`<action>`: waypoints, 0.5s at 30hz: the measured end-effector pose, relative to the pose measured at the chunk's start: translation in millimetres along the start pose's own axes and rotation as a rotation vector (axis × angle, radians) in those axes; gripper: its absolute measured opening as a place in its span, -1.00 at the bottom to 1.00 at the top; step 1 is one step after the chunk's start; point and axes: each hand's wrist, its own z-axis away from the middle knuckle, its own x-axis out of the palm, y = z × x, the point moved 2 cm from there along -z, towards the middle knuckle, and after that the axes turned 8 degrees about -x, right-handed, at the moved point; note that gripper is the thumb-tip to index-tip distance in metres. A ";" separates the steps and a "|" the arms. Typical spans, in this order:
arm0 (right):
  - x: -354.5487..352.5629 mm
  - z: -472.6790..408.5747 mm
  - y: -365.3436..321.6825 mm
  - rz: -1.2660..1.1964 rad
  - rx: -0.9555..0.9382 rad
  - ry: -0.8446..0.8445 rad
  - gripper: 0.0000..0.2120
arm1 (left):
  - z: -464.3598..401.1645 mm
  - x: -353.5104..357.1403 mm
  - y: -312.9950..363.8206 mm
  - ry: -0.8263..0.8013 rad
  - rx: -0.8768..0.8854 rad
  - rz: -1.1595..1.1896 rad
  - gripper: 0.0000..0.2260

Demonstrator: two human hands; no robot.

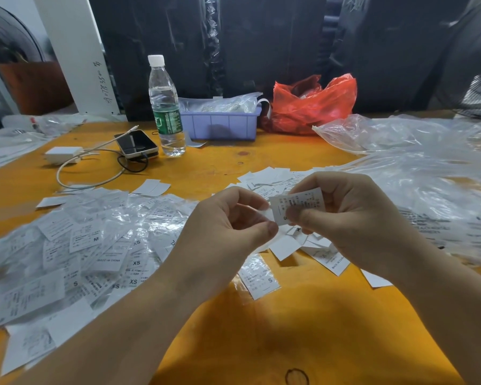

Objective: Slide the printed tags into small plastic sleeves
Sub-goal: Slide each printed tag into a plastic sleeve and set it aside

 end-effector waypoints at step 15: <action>2.3 -0.5 4.8 -0.085 0.008 -0.104 -0.91 | -1.0 -0.1 -0.1 -0.016 -0.015 0.063 -0.79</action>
